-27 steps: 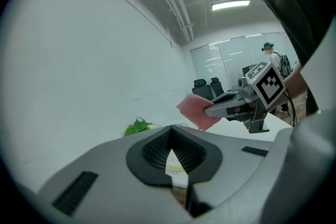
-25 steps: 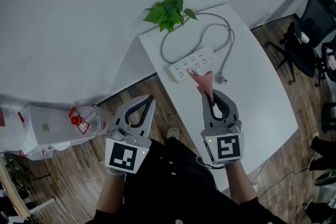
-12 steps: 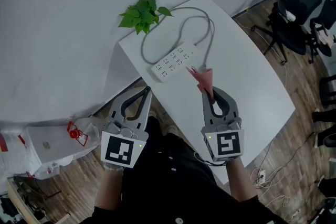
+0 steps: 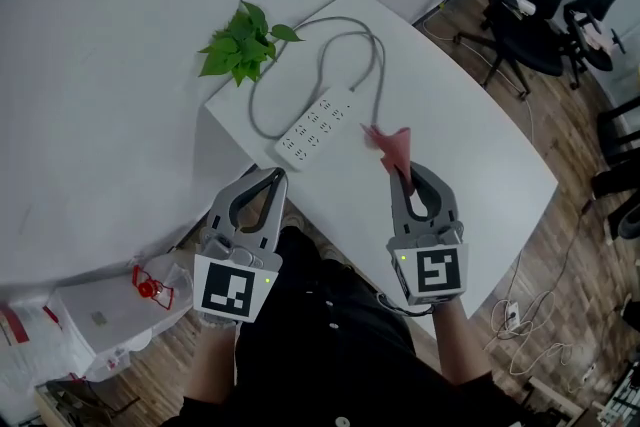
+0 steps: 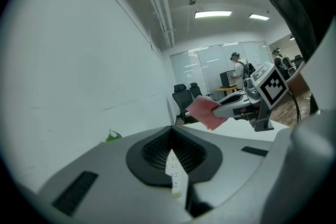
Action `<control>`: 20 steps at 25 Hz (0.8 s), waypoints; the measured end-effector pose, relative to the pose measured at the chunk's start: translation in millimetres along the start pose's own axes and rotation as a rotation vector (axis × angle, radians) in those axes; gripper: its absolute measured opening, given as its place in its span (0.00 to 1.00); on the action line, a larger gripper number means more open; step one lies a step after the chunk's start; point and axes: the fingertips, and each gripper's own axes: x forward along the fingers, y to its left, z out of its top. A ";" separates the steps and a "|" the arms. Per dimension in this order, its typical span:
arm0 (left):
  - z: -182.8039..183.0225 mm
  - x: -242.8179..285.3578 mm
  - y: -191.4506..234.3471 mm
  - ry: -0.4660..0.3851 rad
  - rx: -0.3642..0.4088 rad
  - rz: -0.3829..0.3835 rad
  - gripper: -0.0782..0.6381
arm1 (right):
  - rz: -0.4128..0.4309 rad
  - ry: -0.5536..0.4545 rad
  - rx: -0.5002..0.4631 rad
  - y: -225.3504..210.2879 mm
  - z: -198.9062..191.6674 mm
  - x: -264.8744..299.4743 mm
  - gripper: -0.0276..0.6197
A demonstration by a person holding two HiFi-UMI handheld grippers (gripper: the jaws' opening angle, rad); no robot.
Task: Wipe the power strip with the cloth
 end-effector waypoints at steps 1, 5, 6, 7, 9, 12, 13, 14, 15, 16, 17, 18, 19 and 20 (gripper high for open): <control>-0.8 2.3 2.7 -0.001 -0.002 -0.008 0.13 | -0.011 0.008 0.000 -1.4 -0.5 2.3 0.13; -8.0 14.1 21.3 0.000 -0.012 -0.039 0.13 | -0.050 0.041 -0.010 -2.9 -0.9 20.8 0.13; -10.4 17.5 27.0 -0.001 -0.012 -0.049 0.13 | -0.058 0.047 -0.013 -2.1 -0.5 27.2 0.13; -12.7 20.8 32.3 -0.003 -0.012 -0.059 0.13 | -0.065 0.052 -0.013 -1.3 -0.2 33.4 0.13; -15.8 26.9 41.0 -0.004 -0.014 -0.076 0.13 | -0.080 0.064 -0.006 -0.5 0.4 44.5 0.13; -16.7 35.0 51.6 -0.007 -0.015 -0.101 0.13 | -0.104 0.080 0.003 -2.5 1.7 58.5 0.13; -17.1 37.5 55.4 -0.010 -0.013 -0.110 0.13 | -0.113 0.086 0.006 -3.4 1.6 63.2 0.13; -18.0 40.0 59.6 -0.012 -0.012 -0.119 0.13 | -0.122 0.092 0.010 -4.3 0.9 68.4 0.13; -19.5 42.5 64.1 -0.014 -0.011 -0.127 0.12 | -0.131 0.100 0.012 -5.2 -0.4 73.9 0.13; -21.3 44.8 68.7 -0.015 -0.010 -0.134 0.13 | -0.139 0.109 0.013 -6.5 -2.2 79.8 0.13; -23.0 47.0 73.3 -0.016 -0.009 -0.140 0.13 | -0.147 0.120 0.012 -8.1 -4.2 85.9 0.13; -24.7 48.9 77.6 -0.015 -0.008 -0.146 0.13 | -0.155 0.130 0.012 -9.9 -6.1 91.9 0.13; -26.2 50.8 81.5 -0.014 -0.009 -0.153 0.13 | -0.162 0.140 0.014 -11.7 -8.2 97.7 0.13; -27.6 52.6 85.0 -0.014 -0.011 -0.159 0.13 | -0.169 0.150 0.016 -13.6 -10.5 103.2 0.13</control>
